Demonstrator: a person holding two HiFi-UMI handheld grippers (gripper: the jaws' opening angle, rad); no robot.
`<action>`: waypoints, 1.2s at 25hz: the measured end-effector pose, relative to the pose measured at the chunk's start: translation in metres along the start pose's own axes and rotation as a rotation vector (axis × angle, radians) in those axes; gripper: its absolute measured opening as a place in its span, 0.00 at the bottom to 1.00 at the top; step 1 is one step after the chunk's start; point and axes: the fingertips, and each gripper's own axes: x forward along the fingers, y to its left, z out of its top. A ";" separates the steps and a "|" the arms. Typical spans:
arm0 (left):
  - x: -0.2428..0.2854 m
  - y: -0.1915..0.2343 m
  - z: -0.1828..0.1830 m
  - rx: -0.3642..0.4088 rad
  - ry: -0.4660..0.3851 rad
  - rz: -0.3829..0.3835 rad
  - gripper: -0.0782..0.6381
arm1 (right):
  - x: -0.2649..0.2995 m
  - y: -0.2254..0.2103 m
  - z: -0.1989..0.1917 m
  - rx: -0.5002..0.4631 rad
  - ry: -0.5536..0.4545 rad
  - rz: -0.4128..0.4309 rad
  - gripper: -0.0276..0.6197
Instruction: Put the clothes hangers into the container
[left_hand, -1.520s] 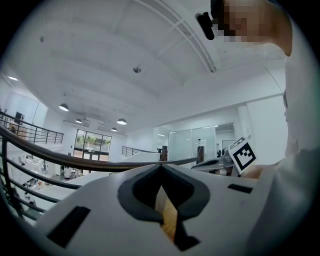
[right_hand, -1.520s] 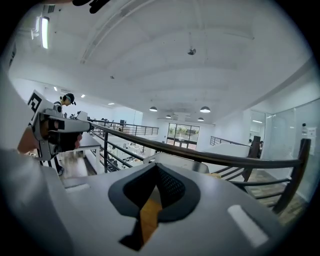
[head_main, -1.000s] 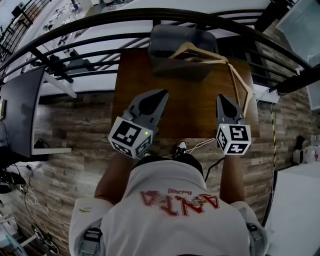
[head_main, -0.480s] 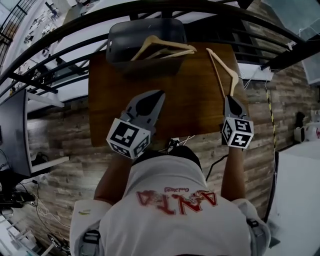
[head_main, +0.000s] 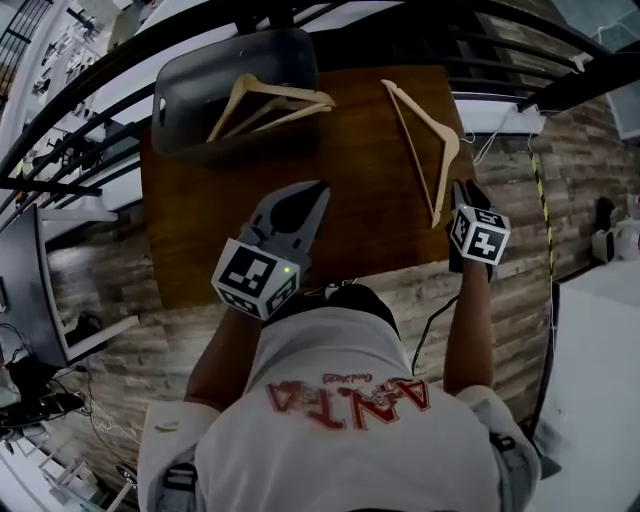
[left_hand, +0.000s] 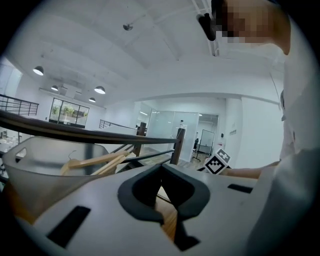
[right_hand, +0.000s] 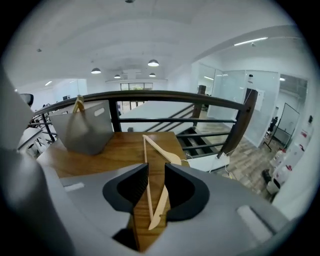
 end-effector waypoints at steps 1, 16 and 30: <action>0.008 -0.002 -0.002 -0.007 0.010 -0.008 0.12 | 0.009 -0.007 -0.004 0.008 0.021 -0.005 0.20; 0.097 0.003 -0.038 -0.046 0.139 -0.054 0.12 | 0.135 -0.041 -0.068 0.085 0.270 -0.013 0.24; 0.104 0.022 -0.047 -0.065 0.159 -0.010 0.12 | 0.176 -0.052 -0.093 0.219 0.346 -0.056 0.22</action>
